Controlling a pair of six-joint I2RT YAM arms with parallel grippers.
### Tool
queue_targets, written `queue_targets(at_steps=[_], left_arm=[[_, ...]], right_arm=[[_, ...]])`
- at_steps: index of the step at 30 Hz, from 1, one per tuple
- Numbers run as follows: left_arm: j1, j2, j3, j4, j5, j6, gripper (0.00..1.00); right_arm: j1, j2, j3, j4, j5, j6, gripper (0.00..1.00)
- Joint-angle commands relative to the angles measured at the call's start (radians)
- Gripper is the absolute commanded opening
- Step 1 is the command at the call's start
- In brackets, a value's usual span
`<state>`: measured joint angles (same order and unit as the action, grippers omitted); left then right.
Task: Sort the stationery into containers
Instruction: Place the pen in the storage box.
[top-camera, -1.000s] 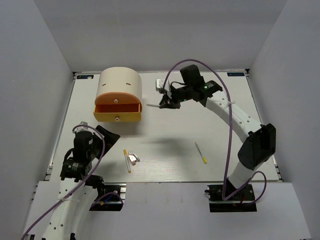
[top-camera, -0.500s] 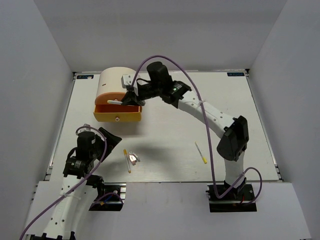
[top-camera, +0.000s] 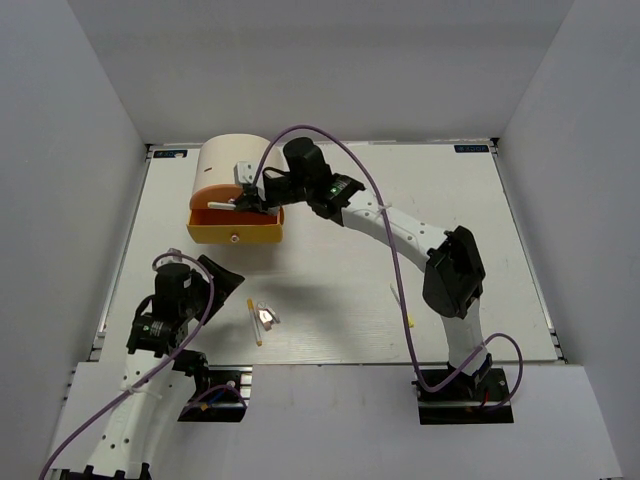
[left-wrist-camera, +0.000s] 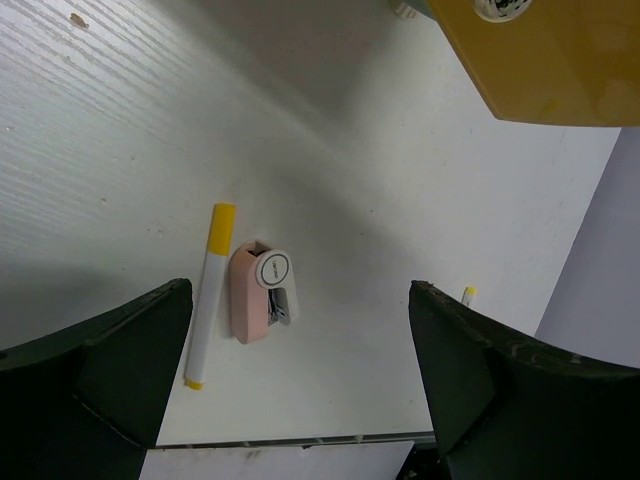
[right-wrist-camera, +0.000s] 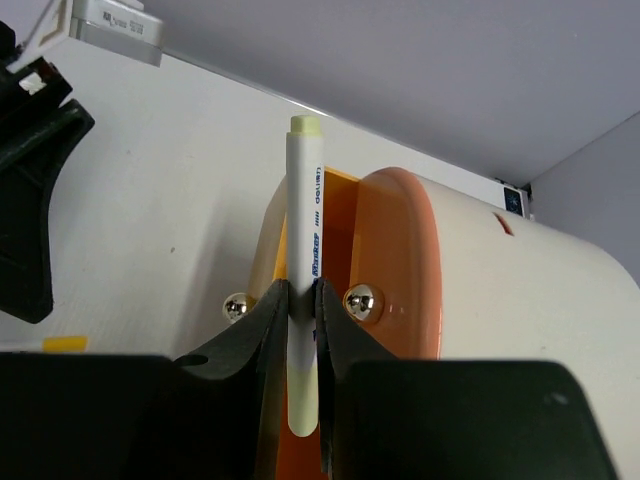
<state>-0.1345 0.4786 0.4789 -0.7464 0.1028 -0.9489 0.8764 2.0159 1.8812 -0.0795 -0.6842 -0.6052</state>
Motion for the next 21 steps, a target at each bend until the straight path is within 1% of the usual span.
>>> queue_targets(at_steps=[1, 2, 3, 8, 10, 11, 12, 15, 19, 21], left_arm=[[0.003, 0.009, -0.008, 0.031, 0.015, -0.004, 0.99], [0.003, 0.009, -0.017, 0.032, 0.024, -0.004, 0.99], [0.003, 0.009, -0.017, 0.042, 0.025, -0.004, 0.99], [0.003, 0.028, -0.017, 0.055, 0.034, -0.004, 0.99], [0.003, 0.028, -0.017, 0.064, 0.034, -0.004, 0.99], [0.003, 0.037, -0.017, 0.064, 0.034, -0.004, 0.99], [0.003, 0.037, -0.017, 0.064, 0.034, -0.004, 0.99], [0.003, 0.037, -0.026, 0.073, 0.044, -0.004, 0.99], [0.003, 0.046, -0.026, 0.091, 0.054, -0.004, 0.99], [0.003, 0.046, -0.036, 0.091, 0.054, -0.004, 0.99]], right_arm=[[-0.001, 0.014, -0.037, 0.066, 0.015, -0.047, 0.00], [-0.001, 0.014, -0.053, 0.069, 0.021, -0.047, 0.00], [-0.005, 0.015, -0.066, 0.108, 0.025, -0.048, 0.00], [-0.005, 0.024, -0.074, 0.115, 0.038, -0.070, 0.00], [-0.004, 0.029, -0.082, 0.112, 0.046, -0.083, 0.05], [-0.007, 0.029, -0.082, 0.113, 0.048, -0.087, 0.09], [-0.002, 0.029, -0.085, 0.112, 0.055, -0.091, 0.19], [-0.007, 0.027, -0.094, 0.106, 0.060, -0.099, 0.29], [-0.005, 0.017, -0.122, 0.106, 0.063, -0.119, 0.36], [-0.005, 0.004, -0.131, 0.106, 0.063, -0.117, 0.36]])
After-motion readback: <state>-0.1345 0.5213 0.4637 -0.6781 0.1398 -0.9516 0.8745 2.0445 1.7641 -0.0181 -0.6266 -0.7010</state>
